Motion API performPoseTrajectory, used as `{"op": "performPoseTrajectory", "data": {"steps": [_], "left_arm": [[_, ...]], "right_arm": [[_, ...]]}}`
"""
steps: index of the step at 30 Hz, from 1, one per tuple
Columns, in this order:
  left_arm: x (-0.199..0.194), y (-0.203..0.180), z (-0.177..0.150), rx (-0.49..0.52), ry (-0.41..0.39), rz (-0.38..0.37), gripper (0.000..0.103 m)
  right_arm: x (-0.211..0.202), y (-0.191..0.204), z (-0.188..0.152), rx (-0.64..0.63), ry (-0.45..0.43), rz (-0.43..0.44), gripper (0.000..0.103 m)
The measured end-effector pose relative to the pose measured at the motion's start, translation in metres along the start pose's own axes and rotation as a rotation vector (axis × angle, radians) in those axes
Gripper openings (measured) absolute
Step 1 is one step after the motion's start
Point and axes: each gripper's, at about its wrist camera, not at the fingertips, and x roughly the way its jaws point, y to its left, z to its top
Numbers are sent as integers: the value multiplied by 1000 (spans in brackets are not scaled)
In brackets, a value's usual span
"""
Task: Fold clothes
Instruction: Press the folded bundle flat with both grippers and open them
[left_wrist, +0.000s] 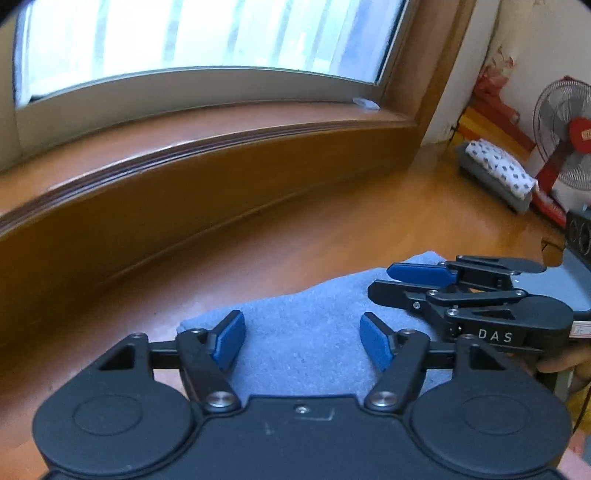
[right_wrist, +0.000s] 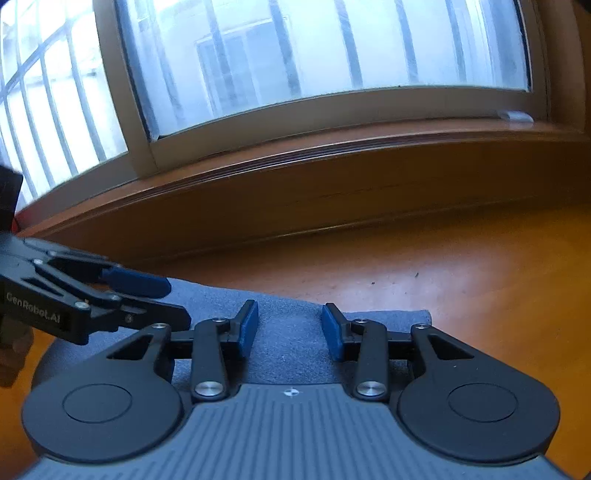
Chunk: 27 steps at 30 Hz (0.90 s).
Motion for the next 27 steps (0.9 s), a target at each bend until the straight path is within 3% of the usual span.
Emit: {"op": "performPoseTrajectory", "data": {"steps": [2, 3, 4, 6, 9, 14, 21, 27], "left_arm": [[-8, -5, 1, -3, -3, 22, 69], [-12, -7, 1, -8, -5, 35, 75], [-18, -9, 0, -8, -12, 49, 87], [-30, -15, -6, 7, -21, 73, 103], [-14, -17, -14, 2, 51, 111, 103], [-2, 2, -18, -213, 93, 60, 103], [-17, -6, -21, -192, 78, 95, 103], [-32, -13, -30, -154, 58, 101, 103]], "right_arm": [[-9, 0, 3, 10, -4, -7, 40], [-11, -7, 3, 20, -11, -10, 40], [-17, -8, 4, 25, -24, -17, 40], [-32, -4, 1, 12, -48, -27, 47], [-26, -4, -6, -28, 12, -71, 50], [-23, -4, -11, 72, 0, -108, 50], [-61, 9, -27, 45, -84, -238, 60], [-70, -4, -53, 168, -63, -297, 61]]}}
